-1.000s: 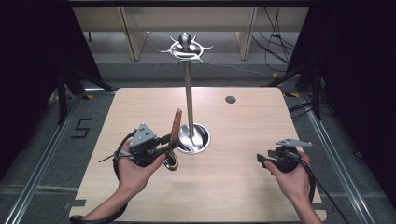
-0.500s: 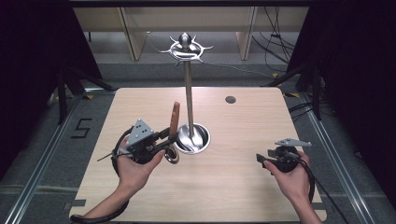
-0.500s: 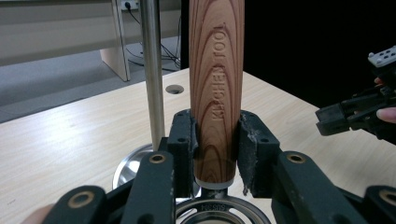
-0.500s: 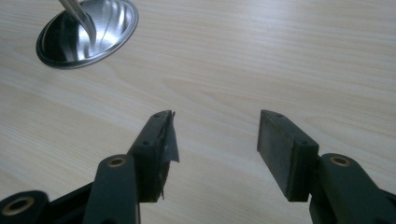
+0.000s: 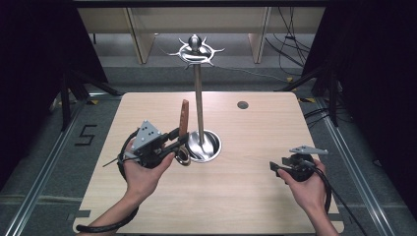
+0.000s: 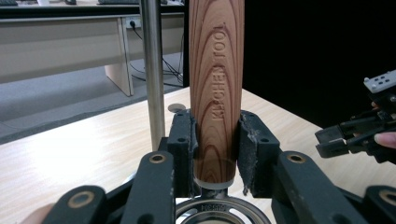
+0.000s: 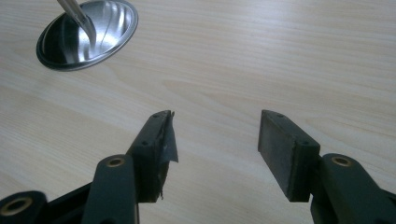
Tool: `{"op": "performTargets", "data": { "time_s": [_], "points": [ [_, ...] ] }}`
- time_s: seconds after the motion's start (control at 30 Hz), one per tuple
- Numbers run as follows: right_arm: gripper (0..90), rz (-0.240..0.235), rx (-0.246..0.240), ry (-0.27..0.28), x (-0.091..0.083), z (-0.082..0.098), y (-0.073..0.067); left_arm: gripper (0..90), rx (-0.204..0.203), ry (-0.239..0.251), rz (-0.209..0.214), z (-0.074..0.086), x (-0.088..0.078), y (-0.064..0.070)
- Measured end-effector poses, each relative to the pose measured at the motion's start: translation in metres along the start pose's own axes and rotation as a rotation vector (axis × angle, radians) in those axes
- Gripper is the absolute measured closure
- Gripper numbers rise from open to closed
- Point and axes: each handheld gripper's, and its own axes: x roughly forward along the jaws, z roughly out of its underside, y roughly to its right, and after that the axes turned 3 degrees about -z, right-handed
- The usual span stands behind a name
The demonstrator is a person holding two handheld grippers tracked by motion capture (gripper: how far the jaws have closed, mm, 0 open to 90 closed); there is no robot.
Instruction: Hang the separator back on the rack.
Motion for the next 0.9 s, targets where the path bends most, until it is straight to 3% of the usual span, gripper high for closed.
{"op": "performTargets", "data": {
  "time_s": [0.1, 0.23, 0.53, 0.73, 0.83, 0.87, 0.9],
  "points": [
    [45.3, 0.010, 0.025, -0.010, -0.001, 0.000, -0.002, 67.9, -0.004, 0.010, -0.005, -0.003, -0.001, 0.000],
    [44.9, 0.020, -0.011, -0.002, -0.001, 0.000, 0.000, 67.9, -0.002, 0.029, -0.007, -0.009, -0.002, 0.000],
    [44.5, 0.025, 0.005, -0.004, -0.002, 0.000, -0.002, 67.9, -0.007, 0.062, -0.003, -0.018, -0.002, 0.003],
    [44.3, 0.023, -0.010, 0.000, -0.001, 0.000, 0.000, 67.9, -0.003, 0.070, -0.003, -0.022, 0.000, 0.004],
    [44.1, 0.019, -0.006, 0.003, -0.001, 0.000, 0.000, 67.9, -0.007, 0.075, -0.003, -0.024, 0.000, 0.005],
    [44.0, 0.012, 0.028, -0.004, -0.001, 0.001, -0.002, 67.9, -0.004, 0.078, -0.006, -0.025, -0.001, 0.005],
    [44.0, 0.012, 0.028, -0.004, -0.001, 0.001, -0.002, 67.9, -0.004, 0.078, -0.006, -0.025, -0.001, 0.005]
  ]
}}
